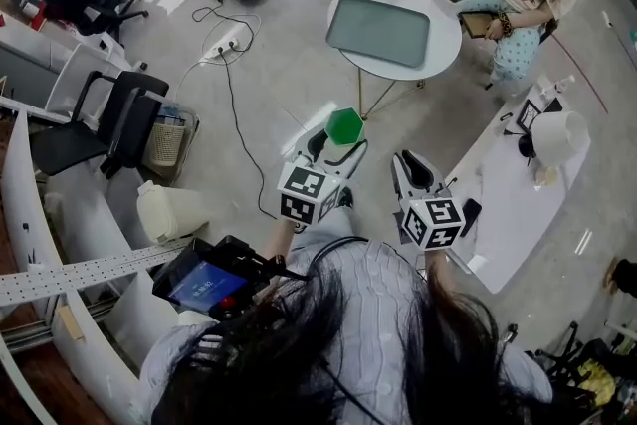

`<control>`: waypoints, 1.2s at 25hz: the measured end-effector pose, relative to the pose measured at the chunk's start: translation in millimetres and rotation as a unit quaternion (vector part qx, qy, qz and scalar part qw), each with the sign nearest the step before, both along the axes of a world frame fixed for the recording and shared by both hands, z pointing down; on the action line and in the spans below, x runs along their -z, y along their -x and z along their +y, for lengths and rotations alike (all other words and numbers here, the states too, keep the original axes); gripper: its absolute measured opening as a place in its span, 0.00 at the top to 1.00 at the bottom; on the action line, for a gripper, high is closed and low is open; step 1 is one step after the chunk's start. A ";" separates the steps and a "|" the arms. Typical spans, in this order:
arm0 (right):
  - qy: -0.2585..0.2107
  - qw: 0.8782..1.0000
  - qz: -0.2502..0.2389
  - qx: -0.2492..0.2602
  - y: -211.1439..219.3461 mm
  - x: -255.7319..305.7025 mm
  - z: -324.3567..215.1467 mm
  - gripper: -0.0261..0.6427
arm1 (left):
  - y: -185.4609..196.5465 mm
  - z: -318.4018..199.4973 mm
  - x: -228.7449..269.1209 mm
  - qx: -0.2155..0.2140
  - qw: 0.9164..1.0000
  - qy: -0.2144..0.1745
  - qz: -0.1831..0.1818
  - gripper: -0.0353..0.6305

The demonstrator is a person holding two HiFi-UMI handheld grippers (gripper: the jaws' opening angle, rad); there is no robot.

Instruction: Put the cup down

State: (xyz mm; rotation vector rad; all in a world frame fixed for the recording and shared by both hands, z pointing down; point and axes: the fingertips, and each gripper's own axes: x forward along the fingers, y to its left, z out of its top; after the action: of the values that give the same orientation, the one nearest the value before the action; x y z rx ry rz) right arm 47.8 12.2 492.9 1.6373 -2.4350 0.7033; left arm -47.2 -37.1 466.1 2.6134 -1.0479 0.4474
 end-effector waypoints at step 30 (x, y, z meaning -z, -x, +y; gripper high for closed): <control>0.015 1.000 0.020 -0.014 29.2 -0.8 -108.1 0.83 | 25.5 -106.7 -16.2 -0.015 0.999 0.025 0.023 0.51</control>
State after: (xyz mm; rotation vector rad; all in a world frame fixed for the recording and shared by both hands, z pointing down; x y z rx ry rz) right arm 18.5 -95.9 493.7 1.6622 -2.3667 0.7001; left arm -72.7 -143.8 482.3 2.5857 -0.9717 0.4131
